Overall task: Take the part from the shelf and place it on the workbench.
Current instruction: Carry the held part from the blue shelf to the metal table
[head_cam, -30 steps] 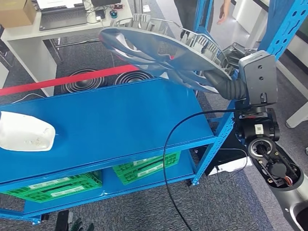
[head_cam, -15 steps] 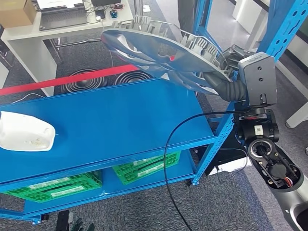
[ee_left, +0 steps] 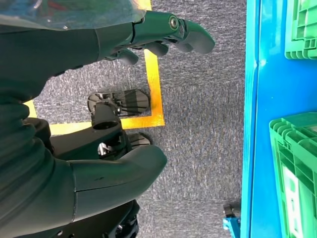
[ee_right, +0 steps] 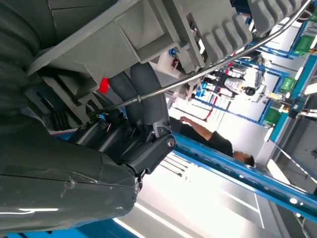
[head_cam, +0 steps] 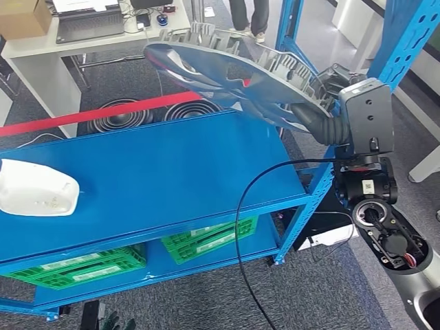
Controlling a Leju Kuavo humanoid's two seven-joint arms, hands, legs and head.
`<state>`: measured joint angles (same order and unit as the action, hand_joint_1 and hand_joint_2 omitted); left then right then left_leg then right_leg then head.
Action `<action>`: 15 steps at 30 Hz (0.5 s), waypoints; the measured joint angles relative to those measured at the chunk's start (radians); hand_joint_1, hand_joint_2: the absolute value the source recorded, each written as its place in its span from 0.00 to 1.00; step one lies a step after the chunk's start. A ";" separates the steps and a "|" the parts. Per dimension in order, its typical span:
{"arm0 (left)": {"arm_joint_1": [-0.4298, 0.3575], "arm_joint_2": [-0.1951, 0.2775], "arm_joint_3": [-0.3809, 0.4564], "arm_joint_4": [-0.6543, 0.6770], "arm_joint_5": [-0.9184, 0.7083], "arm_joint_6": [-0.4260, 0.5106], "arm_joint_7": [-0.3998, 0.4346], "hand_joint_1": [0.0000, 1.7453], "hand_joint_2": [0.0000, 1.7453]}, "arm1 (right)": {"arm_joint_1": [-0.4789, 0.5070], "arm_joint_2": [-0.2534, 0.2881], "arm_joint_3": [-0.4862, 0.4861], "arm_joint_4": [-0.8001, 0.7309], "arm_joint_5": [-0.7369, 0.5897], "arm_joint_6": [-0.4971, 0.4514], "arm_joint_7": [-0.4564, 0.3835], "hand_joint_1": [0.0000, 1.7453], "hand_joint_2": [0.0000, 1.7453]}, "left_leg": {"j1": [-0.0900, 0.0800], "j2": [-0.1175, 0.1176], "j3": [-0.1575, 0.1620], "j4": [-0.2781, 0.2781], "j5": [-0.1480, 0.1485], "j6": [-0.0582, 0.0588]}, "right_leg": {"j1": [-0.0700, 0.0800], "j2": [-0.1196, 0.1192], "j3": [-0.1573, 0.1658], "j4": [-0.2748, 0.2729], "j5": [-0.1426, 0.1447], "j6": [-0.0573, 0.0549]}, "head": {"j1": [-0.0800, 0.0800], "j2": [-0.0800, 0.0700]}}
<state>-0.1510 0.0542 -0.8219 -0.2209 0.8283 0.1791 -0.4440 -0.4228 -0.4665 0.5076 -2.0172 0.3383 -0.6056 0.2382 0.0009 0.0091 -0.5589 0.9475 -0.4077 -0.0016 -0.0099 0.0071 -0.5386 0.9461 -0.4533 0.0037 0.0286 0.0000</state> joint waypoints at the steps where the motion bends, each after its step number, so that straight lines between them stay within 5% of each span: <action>1: 0.000 0.000 0.000 0.000 0.000 0.000 0.000 0.00 1.00 | 0.000 0.000 0.001 0.001 0.001 0.002 0.000 1.00 1.00 | -0.001 0.000 -0.001 0.001 0.000 0.002 | 0.000 0.000 0.000 -0.001 0.000 0.002 | 0.000 0.000; 5: 0.000 -0.003 0.000 0.000 0.000 -0.002 0.000 0.00 1.00 | -0.001 0.000 0.003 0.002 -0.024 0.028 -0.009 1.00 1.00 | 0.005 0.001 0.012 -0.026 0.013 0.012 | -0.001 -0.001 -0.001 0.006 -0.010 0.016 | 0.003 0.000; 9: -0.001 -0.007 0.001 0.000 0.002 -0.008 0.000 0.00 1.00 | -0.003 0.000 0.004 0.002 -0.041 0.050 -0.033 1.00 1.00 | 0.015 0.003 0.020 -0.044 0.025 0.016 | -0.009 -0.001 -0.103 0.229 -0.123 0.037 | 0.021 0.000; 10: -0.001 -0.008 0.001 0.000 0.002 -0.009 0.000 0.00 1.00 | -0.002 0.000 0.005 0.002 -0.041 0.052 -0.037 1.00 1.00 | 0.018 0.002 0.020 -0.042 0.024 0.015 | -0.014 -0.001 -0.124 0.271 -0.131 0.042 | 0.024 0.000; 12: -0.001 -0.013 0.001 0.000 0.002 -0.010 0.000 0.00 1.00 | 0.000 0.000 0.005 0.002 -0.041 0.055 -0.043 1.00 1.00 | 0.027 0.000 0.019 -0.034 0.020 0.008 | -0.026 -0.003 -0.109 0.236 -0.087 0.056 | 0.028 0.000; 14: -0.001 -0.013 0.001 0.000 0.001 -0.010 0.000 0.00 1.00 | 0.002 0.000 0.004 0.002 -0.041 0.055 -0.046 1.00 1.00 | 0.036 -0.004 0.014 -0.015 0.010 -0.009 | -0.039 -0.004 -0.048 0.103 -0.021 0.075 | 0.033 0.000; 15: -0.002 -0.014 0.001 0.000 0.000 -0.010 0.001 0.00 1.00 | 0.005 0.000 0.003 0.002 -0.041 0.055 -0.048 1.00 1.00 | 0.037 -0.006 0.010 -0.004 0.006 -0.019 | -0.041 -0.001 -0.025 0.055 -0.003 0.076 | 0.035 0.000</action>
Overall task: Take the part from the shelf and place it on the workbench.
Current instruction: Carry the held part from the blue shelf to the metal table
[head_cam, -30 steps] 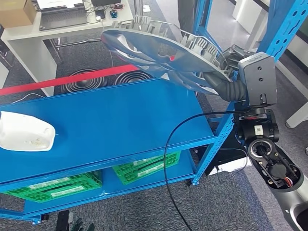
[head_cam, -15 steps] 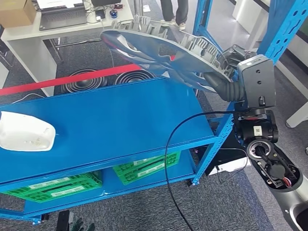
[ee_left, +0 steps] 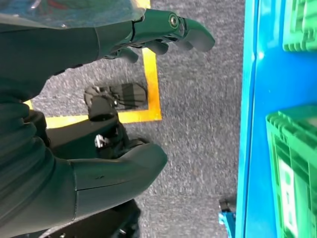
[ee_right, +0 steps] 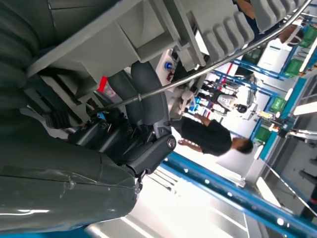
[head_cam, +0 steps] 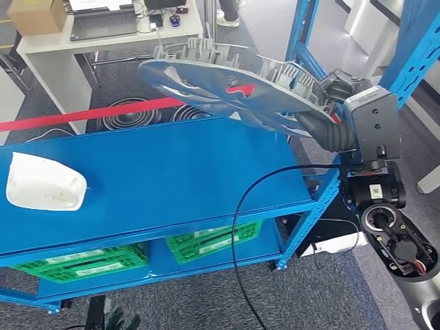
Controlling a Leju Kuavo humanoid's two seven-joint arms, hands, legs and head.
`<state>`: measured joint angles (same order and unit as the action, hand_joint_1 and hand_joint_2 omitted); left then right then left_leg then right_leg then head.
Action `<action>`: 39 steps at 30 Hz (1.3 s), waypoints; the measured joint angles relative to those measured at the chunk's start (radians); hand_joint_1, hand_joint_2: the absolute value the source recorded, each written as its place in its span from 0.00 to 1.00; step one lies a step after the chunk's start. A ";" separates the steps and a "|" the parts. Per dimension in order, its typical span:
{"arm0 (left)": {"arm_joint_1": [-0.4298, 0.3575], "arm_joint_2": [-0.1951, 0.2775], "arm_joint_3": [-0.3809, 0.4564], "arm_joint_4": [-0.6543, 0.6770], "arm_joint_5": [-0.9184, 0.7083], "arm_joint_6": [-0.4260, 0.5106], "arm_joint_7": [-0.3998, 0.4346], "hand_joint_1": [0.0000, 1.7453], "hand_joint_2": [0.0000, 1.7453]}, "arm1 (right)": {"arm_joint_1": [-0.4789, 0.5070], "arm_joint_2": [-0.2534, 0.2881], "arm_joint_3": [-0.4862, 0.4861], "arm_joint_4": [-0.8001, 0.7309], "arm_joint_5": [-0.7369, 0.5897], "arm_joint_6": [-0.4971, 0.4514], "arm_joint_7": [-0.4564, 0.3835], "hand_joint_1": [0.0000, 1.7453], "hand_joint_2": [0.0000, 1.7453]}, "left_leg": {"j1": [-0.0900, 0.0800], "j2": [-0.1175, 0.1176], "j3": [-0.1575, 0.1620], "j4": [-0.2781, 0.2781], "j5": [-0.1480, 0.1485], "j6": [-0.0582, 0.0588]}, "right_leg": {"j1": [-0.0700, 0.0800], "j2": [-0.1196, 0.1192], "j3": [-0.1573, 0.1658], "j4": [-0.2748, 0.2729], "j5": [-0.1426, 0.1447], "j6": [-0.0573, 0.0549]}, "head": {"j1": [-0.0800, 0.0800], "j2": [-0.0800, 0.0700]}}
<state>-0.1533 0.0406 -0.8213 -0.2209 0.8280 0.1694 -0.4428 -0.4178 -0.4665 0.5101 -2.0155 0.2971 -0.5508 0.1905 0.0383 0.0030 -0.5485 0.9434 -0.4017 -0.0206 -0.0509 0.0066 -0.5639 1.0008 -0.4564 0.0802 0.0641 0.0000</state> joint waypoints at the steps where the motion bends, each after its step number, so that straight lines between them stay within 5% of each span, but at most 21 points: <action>1: -0.001 0.000 0.000 0.000 -0.001 0.000 0.001 0.00 1.00 | 0.004 0.000 -0.002 -0.001 0.000 -0.001 -0.001 1.00 1.00 | 0.001 -0.002 -0.002 0.004 0.000 -0.010 | 0.002 0.003 0.012 -0.027 0.007 -0.004 | -0.001 0.000; 5: -0.001 -0.002 0.000 0.000 -0.002 0.000 0.006 0.00 1.00 | 0.012 0.000 -0.010 -0.004 0.004 -0.002 0.001 1.00 1.00 | 0.006 -0.003 -0.009 0.005 -0.001 -0.038 | 0.010 0.008 0.003 -0.039 0.024 -0.053 | -0.019 0.000; 7: -0.001 -0.002 0.000 0.000 -0.002 0.000 0.008 0.00 1.00 | 0.012 0.000 -0.012 -0.006 0.006 -0.002 0.002 1.00 1.00 | 0.005 -0.003 -0.044 0.088 -0.071 -0.038 | 0.008 0.005 -0.011 -0.043 0.039 -0.071 | -0.030 0.000; 9: -0.001 -0.001 0.000 0.000 -0.001 0.001 0.009 0.00 1.00 | 0.012 0.000 -0.011 -0.007 0.008 -0.002 0.003 1.00 1.00 | 0.002 -0.004 -0.093 0.230 -0.163 -0.035 | 0.013 0.003 -0.032 -0.044 0.055 -0.078 | -0.039 0.000; 11: 0.000 -0.001 0.000 0.000 -0.001 0.001 0.009 0.00 1.00 | 0.014 0.000 -0.010 -0.007 0.009 -0.002 0.005 1.00 1.00 | -0.003 -0.004 -0.097 0.294 -0.196 -0.031 | 0.019 0.002 -0.053 -0.043 0.072 -0.079 | -0.041 0.000; 12: 0.000 -0.001 0.000 0.000 -0.001 0.001 0.009 0.00 1.00 | 0.015 0.000 -0.009 -0.007 0.010 -0.003 0.006 1.00 1.00 | -0.005 -0.004 -0.069 0.266 -0.186 -0.026 | 0.020 0.002 -0.063 -0.043 0.080 -0.077 | -0.041 0.000; 14: -0.003 -0.001 0.000 0.000 -0.003 0.001 0.009 0.00 1.00 | 0.017 0.000 -0.010 -0.009 0.011 -0.004 0.007 1.00 1.00 | -0.010 -0.004 0.030 0.118 -0.143 -0.013 | 0.022 0.002 -0.080 -0.043 0.098 -0.071 | -0.042 0.000; 16: -0.008 0.000 0.000 0.000 -0.005 0.001 0.009 0.00 1.00 | 0.019 0.000 -0.012 -0.012 0.014 -0.006 0.009 1.00 1.00 | -0.020 -0.006 0.092 0.010 -0.111 -0.002 | 0.023 0.003 -0.090 -0.044 0.116 -0.059 | -0.040 0.000; 19: -0.010 0.000 0.000 0.000 -0.006 0.001 0.009 0.00 1.00 | 0.022 0.000 -0.014 -0.015 0.017 -0.010 0.010 1.00 1.00 | -0.029 -0.008 0.083 0.000 -0.086 0.015 | 0.020 0.002 -0.094 -0.057 0.143 -0.037 | -0.037 0.000; 21: -0.010 0.000 0.000 0.000 -0.006 0.000 0.009 0.00 1.00 | 0.023 0.000 -0.016 -0.016 0.017 -0.012 0.011 1.00 1.00 | -0.027 -0.004 0.066 -0.005 -0.062 0.029 | 0.017 0.001 -0.110 -0.035 0.109 -0.028 | -0.034 0.000; 24: -0.010 0.000 0.000 0.000 -0.006 0.000 0.009 0.00 1.00 | 0.026 -0.001 -0.018 -0.019 0.018 -0.013 0.013 1.00 1.00 | -0.029 0.002 0.026 -0.007 -0.030 0.043 | 0.019 -0.002 -0.163 0.149 -0.047 -0.025 | -0.018 0.000; 25: -0.010 -0.001 0.000 0.000 -0.006 0.000 0.009 0.00 1.00 | 0.028 -0.001 -0.018 -0.020 0.018 -0.013 0.014 1.00 1.00 | -0.031 0.003 0.012 -0.006 -0.021 0.044 | 0.021 -0.002 -0.173 0.215 -0.078 -0.023 | -0.014 0.000; 27: -0.009 -0.001 0.000 0.000 -0.006 0.000 0.009 0.00 1.00 | 0.033 -0.001 -0.018 -0.020 0.018 -0.013 0.014 1.00 1.00 | -0.033 0.004 -0.013 -0.005 -0.004 0.043 | 0.023 -0.002 -0.147 0.254 -0.071 -0.023 | -0.008 0.000; 29: -0.009 -0.002 0.000 0.000 -0.005 0.000 0.009 0.00 1.00 | 0.036 -0.001 -0.018 -0.020 0.018 -0.013 0.015 1.00 1.00 | -0.033 0.004 -0.033 0.000 0.007 0.038 | 0.024 -0.003 -0.052 0.151 -0.029 -0.029 | -0.003 0.000; 31: -0.008 -0.002 0.000 0.000 -0.005 -0.001 0.009 0.00 1.00 | 0.036 -0.001 -0.019 -0.022 0.019 -0.012 0.016 1.00 1.00 | -0.036 0.004 -0.044 0.008 0.015 0.030 | 0.029 -0.004 0.051 0.009 -0.029 -0.040 | 0.004 0.000; 32: -0.008 -0.002 0.000 0.000 -0.005 -0.001 0.009 0.00 1.00 | 0.035 -0.001 -0.019 -0.023 0.019 -0.012 0.016 1.00 1.00 | -0.037 0.004 -0.047 0.011 0.019 0.024 | 0.032 -0.005 0.076 -0.034 -0.039 -0.046 | 0.004 0.000; 34: -0.007 -0.002 0.000 0.000 -0.004 -0.002 0.008 0.00 1.00 | 0.035 -0.001 -0.021 -0.026 0.020 -0.012 0.016 1.00 1.00 | -0.038 0.005 -0.051 0.011 0.024 0.018 | 0.035 -0.006 0.083 -0.059 -0.046 -0.055 | 0.001 0.000; 37: -0.004 0.000 0.000 0.000 -0.003 -0.002 0.008 0.00 1.00 | 0.036 -0.001 -0.021 -0.026 0.020 -0.012 0.016 1.00 1.00 | -0.041 0.005 -0.052 0.009 0.024 0.048 | 0.034 -0.006 0.080 -0.064 -0.042 -0.061 | -0.013 0.000; 39: -0.002 0.001 0.000 0.000 -0.002 -0.002 0.008 0.00 1.00 | 0.037 -0.001 -0.020 -0.026 0.020 -0.011 0.016 1.00 1.00 | -0.040 0.005 -0.051 0.005 0.030 0.050 | 0.035 -0.007 0.079 -0.063 -0.039 -0.064 | -0.023 0.000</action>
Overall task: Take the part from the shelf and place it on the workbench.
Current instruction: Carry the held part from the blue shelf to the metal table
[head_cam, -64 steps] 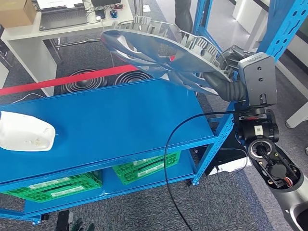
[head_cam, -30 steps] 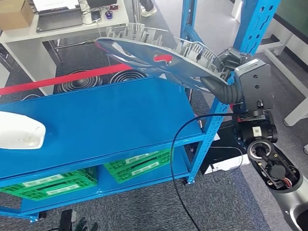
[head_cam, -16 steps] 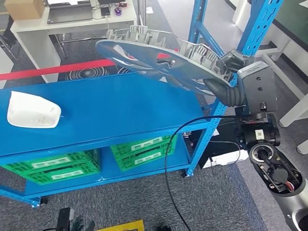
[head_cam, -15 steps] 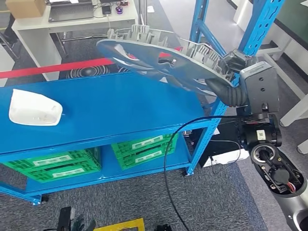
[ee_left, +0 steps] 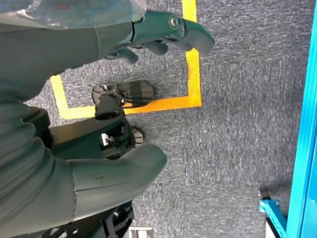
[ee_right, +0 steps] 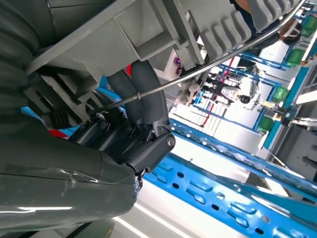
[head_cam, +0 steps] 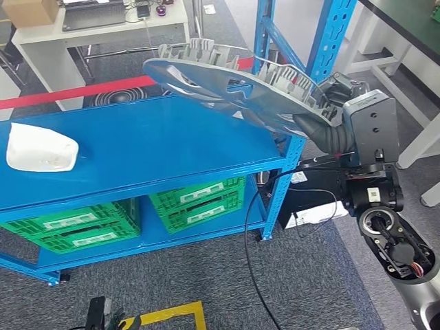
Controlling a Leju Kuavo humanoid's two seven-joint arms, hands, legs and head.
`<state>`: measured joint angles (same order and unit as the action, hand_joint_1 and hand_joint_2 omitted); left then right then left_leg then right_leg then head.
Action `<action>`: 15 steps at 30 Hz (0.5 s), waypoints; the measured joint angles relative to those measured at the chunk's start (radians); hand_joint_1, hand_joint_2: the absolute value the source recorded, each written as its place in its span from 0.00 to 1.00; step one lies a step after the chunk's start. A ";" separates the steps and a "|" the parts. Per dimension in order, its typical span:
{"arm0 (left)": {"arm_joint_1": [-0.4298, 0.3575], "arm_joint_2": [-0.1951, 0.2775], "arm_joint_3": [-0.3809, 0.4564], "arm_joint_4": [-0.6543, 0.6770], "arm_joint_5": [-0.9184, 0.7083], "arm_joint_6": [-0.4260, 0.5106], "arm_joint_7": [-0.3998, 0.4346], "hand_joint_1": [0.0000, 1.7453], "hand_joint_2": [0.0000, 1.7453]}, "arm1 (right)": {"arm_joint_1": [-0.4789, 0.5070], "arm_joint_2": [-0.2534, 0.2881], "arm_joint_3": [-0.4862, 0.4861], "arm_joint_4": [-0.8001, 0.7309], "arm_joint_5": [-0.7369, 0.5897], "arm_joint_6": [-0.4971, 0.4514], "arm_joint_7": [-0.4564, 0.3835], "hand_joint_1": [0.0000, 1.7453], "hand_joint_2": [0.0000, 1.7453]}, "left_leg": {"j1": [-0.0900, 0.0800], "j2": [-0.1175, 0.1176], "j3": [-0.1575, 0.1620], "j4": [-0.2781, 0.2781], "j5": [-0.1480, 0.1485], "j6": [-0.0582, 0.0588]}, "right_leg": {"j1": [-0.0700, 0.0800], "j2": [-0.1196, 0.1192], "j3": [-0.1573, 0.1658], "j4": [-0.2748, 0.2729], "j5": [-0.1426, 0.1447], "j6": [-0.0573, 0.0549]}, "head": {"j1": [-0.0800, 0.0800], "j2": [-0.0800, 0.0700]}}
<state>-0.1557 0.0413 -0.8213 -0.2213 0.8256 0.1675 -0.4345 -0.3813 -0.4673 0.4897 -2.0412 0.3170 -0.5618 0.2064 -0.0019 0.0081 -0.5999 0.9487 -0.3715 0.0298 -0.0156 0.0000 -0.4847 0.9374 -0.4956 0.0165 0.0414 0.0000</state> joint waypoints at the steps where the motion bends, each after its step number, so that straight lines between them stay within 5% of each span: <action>1: 0.001 0.001 0.000 0.000 0.000 0.000 0.000 0.00 1.00 | 0.000 0.000 0.000 0.000 0.000 0.000 0.000 1.00 1.00 | 0.000 0.000 0.000 -0.001 0.002 -0.001 | 0.000 0.000 0.000 0.000 0.001 -0.001 | -0.004 0.000; 11: 0.006 0.006 0.000 0.000 0.001 -0.003 -0.002 0.00 1.00 | 0.001 0.000 0.004 -0.003 0.000 0.001 0.000 1.00 1.00 | 0.006 0.000 0.013 -0.024 0.009 -0.011 | -0.001 0.000 0.000 0.004 -0.013 0.008 | -0.009 0.000; 13: 0.005 0.005 0.000 0.000 0.001 -0.004 -0.003 0.00 1.00 | 0.001 0.000 0.004 -0.005 0.000 0.000 0.000 1.00 1.00 | 0.015 0.001 0.029 -0.043 0.011 -0.015 | -0.004 0.001 -0.040 0.085 -0.055 0.014 | -0.002 0.000; 15: 0.005 0.004 0.000 0.000 0.001 -0.005 -0.004 0.00 1.00 | 0.003 0.000 0.004 -0.005 0.000 0.000 0.000 1.00 1.00 | 0.018 0.001 0.034 -0.045 0.007 -0.015 | -0.008 0.001 -0.120 0.223 -0.104 0.025 | 0.007 0.000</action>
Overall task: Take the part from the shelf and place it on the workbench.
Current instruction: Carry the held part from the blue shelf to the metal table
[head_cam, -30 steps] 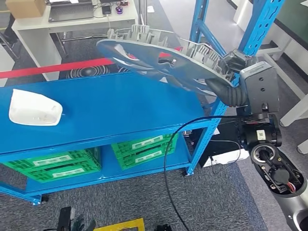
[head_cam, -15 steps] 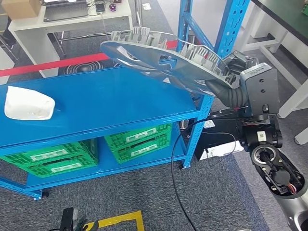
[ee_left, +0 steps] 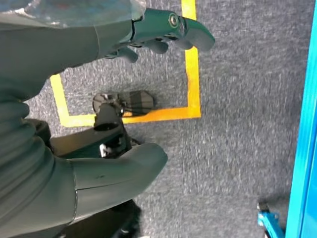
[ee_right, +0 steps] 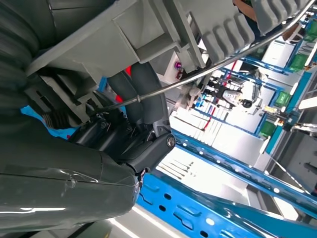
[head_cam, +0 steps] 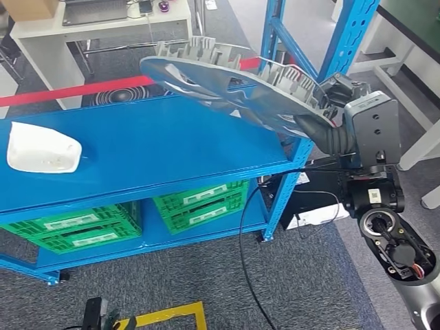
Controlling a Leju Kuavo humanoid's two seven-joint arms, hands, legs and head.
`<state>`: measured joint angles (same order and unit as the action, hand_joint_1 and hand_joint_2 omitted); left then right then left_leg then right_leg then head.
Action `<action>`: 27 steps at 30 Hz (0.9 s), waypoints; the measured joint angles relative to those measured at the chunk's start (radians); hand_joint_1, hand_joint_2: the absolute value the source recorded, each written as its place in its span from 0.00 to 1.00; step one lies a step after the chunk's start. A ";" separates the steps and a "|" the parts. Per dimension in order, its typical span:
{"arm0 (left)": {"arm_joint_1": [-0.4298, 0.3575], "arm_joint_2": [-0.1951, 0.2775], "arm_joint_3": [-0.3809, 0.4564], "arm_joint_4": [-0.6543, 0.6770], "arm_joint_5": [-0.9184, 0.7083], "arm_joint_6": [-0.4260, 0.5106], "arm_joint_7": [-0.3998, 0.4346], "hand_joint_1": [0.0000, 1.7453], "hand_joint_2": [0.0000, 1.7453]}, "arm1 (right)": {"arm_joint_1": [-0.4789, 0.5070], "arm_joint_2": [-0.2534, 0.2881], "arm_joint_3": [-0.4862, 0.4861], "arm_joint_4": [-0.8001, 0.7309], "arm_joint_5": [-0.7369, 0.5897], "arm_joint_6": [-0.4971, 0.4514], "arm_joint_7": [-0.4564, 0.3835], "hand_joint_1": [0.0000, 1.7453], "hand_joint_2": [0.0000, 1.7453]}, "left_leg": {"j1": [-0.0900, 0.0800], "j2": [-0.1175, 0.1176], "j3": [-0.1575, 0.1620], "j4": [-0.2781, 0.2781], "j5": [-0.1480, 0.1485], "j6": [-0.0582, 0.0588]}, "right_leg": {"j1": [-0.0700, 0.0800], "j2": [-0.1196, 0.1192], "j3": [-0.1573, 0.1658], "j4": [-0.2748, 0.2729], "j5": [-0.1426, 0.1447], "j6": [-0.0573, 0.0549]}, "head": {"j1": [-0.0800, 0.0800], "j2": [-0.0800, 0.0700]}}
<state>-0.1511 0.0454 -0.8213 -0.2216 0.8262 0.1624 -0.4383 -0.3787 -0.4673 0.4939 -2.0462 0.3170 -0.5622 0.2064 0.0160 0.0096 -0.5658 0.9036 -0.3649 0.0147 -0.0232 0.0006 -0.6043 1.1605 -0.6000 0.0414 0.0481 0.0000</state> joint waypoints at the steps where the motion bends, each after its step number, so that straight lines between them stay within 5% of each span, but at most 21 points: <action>1: 0.001 -0.001 0.000 0.000 0.000 0.000 0.000 0.00 1.00 | 0.001 0.000 0.000 0.000 0.000 0.000 0.000 1.00 1.00 | 0.002 0.000 0.002 0.001 -0.003 -0.002 | -0.004 0.000 -0.032 0.046 -0.005 0.006 | 0.004 0.000; 3: 0.002 -0.003 0.000 0.000 0.000 -0.002 0.000 0.00 1.00 | 0.004 0.000 0.002 0.000 0.000 0.000 0.001 1.00 1.00 | 0.010 -0.003 0.007 0.009 -0.014 -0.012 | -0.013 -0.001 -0.042 0.024 0.046 0.019 | 0.009 0.000; 6: 0.002 -0.003 0.000 0.000 0.000 -0.002 0.000 0.00 1.00 | 0.004 0.000 0.002 0.000 0.000 0.000 0.001 1.00 1.00 | 0.018 -0.008 0.008 0.036 -0.036 -0.035 | -0.022 0.001 0.026 -0.156 0.148 0.031 | 0.016 0.000; 10: 0.003 -0.002 0.000 0.000 0.000 -0.002 -0.001 0.00 1.00 | 0.005 0.000 0.001 0.000 0.000 -0.001 0.001 1.00 1.00 | 0.018 -0.011 0.007 0.039 -0.034 -0.059 | -0.014 0.008 0.039 -0.193 0.157 -0.004 | 0.006 0.000; 12: 0.004 -0.002 0.000 0.000 0.000 -0.003 -0.001 0.00 1.00 | 0.006 0.000 0.001 0.000 0.000 -0.002 -0.001 1.00 1.00 | 0.020 -0.010 -0.002 0.062 -0.057 -0.065 | -0.016 0.006 0.041 -0.199 0.164 -0.018 | -0.003 0.000; 15: 0.002 -0.002 0.000 0.000 -0.001 -0.003 -0.001 0.00 1.00 | 0.008 0.000 0.000 0.000 -0.002 -0.005 -0.006 1.00 1.00 | 0.018 -0.010 -0.078 0.248 -0.163 -0.066 | -0.015 0.003 0.040 -0.202 0.169 -0.030 | -0.019 0.000; 17: 0.003 -0.002 0.000 0.000 -0.001 -0.003 -0.001 0.00 1.00 | 0.012 0.000 0.000 0.000 -0.003 -0.006 -0.007 1.00 1.00 | 0.016 -0.010 -0.118 0.352 -0.197 -0.062 | -0.010 0.002 0.038 -0.202 0.171 -0.033 | -0.022 0.000; 19: 0.002 -0.002 0.000 0.000 -0.001 -0.004 0.000 0.00 1.00 | 0.017 0.000 0.000 0.000 -0.003 -0.006 -0.007 1.00 1.00 | 0.015 -0.010 -0.085 0.300 -0.157 -0.055 | -0.008 0.003 0.037 -0.202 0.172 -0.033 | -0.023 0.000; 22: -0.001 -0.001 0.000 0.000 -0.001 -0.004 0.000 0.00 1.00 | 0.018 0.000 -0.001 -0.001 -0.004 -0.006 -0.007 1.00 1.00 | 0.012 -0.012 0.016 0.103 -0.081 -0.046 | -0.004 0.006 0.033 -0.198 0.176 -0.025 | -0.024 0.000; 25: -0.001 -0.002 0.000 0.000 -0.001 -0.005 0.002 0.00 1.00 | 0.018 0.000 -0.004 -0.002 -0.004 -0.006 -0.008 1.00 1.00 | 0.006 -0.016 0.023 0.064 -0.072 -0.036 | -0.002 0.008 0.023 -0.198 0.188 -0.005 | -0.016 0.000; 27: 0.000 -0.002 0.000 0.000 -0.001 -0.005 0.002 0.00 1.00 | 0.019 0.000 -0.006 -0.003 -0.005 -0.007 -0.008 1.00 1.00 | 0.007 -0.014 0.012 0.062 -0.060 -0.021 | -0.007 0.006 0.011 -0.184 0.170 0.005 | -0.011 0.000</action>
<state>-0.1516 0.0435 -0.8213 -0.2216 0.8251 0.1572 -0.4361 -0.3594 -0.4674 0.4880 -2.0493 0.3121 -0.5692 0.1986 0.0227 -0.0047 -0.5534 0.9656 -0.4253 -0.0060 -0.0300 0.0070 -0.5932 0.9764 -0.4304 0.0462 0.0373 0.0000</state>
